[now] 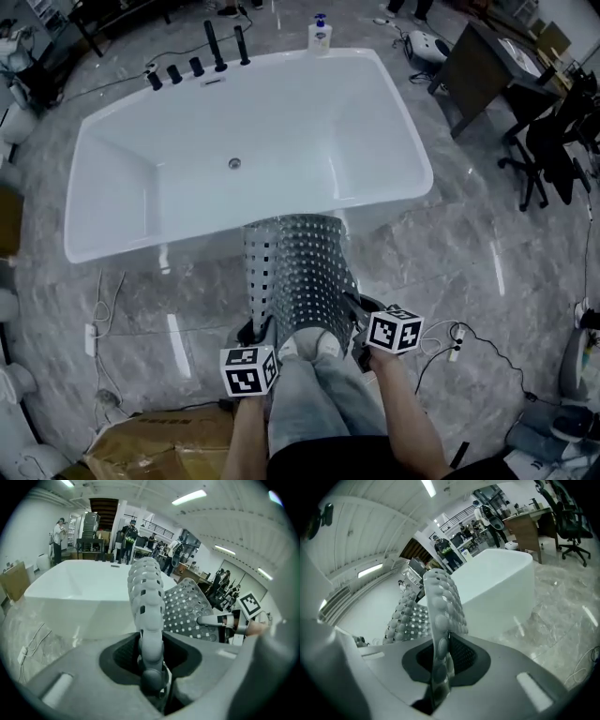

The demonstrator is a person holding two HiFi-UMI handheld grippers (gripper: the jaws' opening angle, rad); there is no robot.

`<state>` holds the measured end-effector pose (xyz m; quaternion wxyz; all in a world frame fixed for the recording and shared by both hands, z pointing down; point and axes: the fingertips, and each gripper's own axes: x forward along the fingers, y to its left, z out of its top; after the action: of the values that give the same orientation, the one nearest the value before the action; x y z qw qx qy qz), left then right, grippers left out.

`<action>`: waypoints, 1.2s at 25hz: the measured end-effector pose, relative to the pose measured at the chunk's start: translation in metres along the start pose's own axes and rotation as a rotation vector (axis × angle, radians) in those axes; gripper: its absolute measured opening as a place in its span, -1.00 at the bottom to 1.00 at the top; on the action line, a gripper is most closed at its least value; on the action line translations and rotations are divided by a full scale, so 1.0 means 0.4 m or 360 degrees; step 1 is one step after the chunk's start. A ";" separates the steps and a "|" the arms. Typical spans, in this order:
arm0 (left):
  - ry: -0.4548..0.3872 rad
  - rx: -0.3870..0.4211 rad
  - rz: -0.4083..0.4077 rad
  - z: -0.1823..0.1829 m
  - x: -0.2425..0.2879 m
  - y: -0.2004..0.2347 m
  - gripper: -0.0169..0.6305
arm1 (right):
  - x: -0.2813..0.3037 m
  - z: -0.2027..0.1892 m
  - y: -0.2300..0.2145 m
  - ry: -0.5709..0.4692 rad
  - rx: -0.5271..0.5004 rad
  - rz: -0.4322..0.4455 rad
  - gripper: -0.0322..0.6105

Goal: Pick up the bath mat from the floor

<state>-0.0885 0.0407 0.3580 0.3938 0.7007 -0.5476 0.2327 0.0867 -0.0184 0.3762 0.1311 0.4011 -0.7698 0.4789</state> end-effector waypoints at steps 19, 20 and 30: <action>-0.0610 0.0304 -0.0001 0.504 -0.301 -0.250 -0.62 | -0.303 0.509 0.310 -0.0502 -0.0469 0.0237 -0.83; -0.0637 0.0319 0.0004 0.523 -0.319 -0.263 -0.62 | -0.321 0.531 0.327 -0.0528 -0.0487 0.0249 -0.83; -0.0959 0.0452 0.0032 0.716 -0.512 -0.369 -0.63 | -0.485 0.724 0.511 -0.0822 -0.0794 0.0308 -0.83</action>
<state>-0.0383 -0.0571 -0.0076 0.1100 0.7804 -0.6084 0.0928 0.1126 -0.1218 -0.0135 -0.0197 0.3898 -0.9049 0.1698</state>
